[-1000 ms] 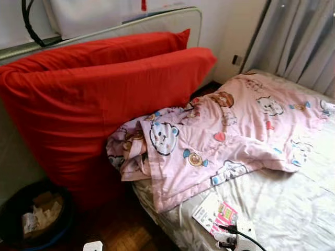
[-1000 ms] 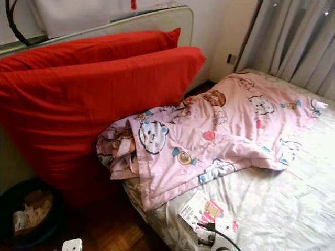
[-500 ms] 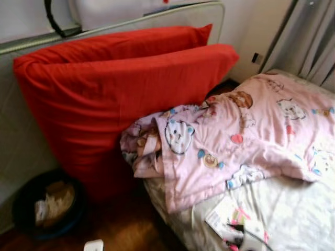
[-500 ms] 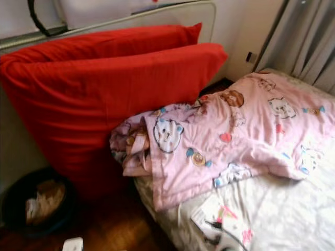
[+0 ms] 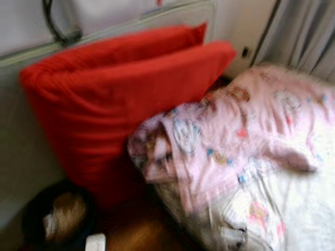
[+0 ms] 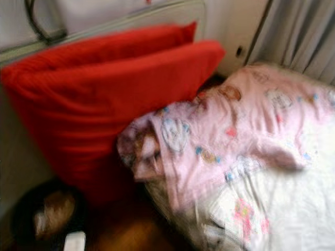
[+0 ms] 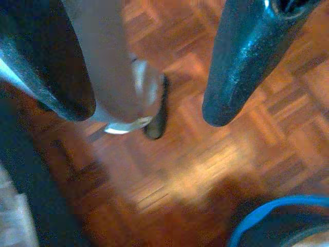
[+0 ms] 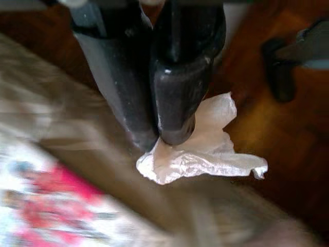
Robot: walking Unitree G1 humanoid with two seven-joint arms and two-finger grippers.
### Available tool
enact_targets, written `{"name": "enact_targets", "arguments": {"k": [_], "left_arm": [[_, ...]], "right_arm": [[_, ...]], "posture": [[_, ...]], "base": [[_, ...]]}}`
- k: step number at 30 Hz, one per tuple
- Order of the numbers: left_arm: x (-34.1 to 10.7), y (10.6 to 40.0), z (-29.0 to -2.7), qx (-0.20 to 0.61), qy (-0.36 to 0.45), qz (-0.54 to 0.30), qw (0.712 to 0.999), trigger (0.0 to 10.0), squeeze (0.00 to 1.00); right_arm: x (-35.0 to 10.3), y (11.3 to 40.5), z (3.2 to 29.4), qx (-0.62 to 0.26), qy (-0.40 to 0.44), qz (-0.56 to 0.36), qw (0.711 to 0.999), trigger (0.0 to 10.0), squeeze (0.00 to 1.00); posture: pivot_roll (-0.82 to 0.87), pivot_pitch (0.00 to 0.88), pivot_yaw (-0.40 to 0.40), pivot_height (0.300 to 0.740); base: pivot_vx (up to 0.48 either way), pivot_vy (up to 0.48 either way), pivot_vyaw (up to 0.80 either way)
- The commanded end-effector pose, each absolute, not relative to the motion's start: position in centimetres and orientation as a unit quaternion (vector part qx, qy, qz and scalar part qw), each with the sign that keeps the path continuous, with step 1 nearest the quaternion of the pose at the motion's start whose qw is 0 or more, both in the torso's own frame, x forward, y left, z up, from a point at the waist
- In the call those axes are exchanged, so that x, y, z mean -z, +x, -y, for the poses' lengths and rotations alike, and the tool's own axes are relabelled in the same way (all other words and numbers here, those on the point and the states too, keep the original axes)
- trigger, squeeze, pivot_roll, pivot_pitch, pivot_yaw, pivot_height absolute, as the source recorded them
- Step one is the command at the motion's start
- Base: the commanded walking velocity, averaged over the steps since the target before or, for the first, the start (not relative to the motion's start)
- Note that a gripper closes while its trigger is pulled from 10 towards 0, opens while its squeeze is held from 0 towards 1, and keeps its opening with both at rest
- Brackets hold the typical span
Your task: Clean up the room
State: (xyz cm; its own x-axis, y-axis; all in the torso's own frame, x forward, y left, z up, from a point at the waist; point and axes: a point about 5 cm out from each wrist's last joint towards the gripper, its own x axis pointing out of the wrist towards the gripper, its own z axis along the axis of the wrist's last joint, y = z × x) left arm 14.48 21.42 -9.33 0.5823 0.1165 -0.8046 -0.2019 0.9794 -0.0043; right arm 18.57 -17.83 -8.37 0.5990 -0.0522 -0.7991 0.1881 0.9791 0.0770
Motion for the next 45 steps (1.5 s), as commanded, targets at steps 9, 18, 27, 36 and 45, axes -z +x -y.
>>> {"name": "enact_targets", "arguments": {"k": [9,18,27,36,45], "left_arm": [[9.53,14.21,-20.99,-0.085,-0.049,-0.456,0.885,10.0,0.0],[9.55,14.18,-21.0,-0.087,-0.05,-0.456,0.884,10.0,0.0],[9.54,14.18,-21.05,-0.087,-0.05,-0.456,0.884,10.0,0.0],[9.55,14.13,-21.1,-0.09,-0.05,-0.456,0.884,10.0,0.0],[9.56,14.05,-21.11,-0.094,-0.051,-0.454,0.884,10.0,0.0]], "right_arm": [[8.46,18.17,18.76,0.075,0.068,-0.448,0.888,10.0,0.0],[8.43,18.23,18.76,0.074,0.067,-0.448,0.889,10.0,0.0],[8.43,18.25,18.7,0.074,0.068,-0.448,0.889,10.0,0.0],[8.48,18.18,18.65,0.074,0.069,-0.449,0.888,10.0,0.0],[8.5,18.12,18.67,0.071,0.065,-0.45,0.888,10.0,0.0]], "posture": [[-0.01,0.112,-0.038,0.74],[-0.01,0.112,-0.04,0.74],[0.0,0.111,-0.039,0.74],[0.0,0.094,-0.038,0.74],[0.0,0.08,-0.039,0.74]], "base": [[0.0,0.48,0.0],[0.0,0.48,0.0],[0.0,0.48,0.0],[0.0,0.48,0.0],[0.0,0.156,0.0]]}}
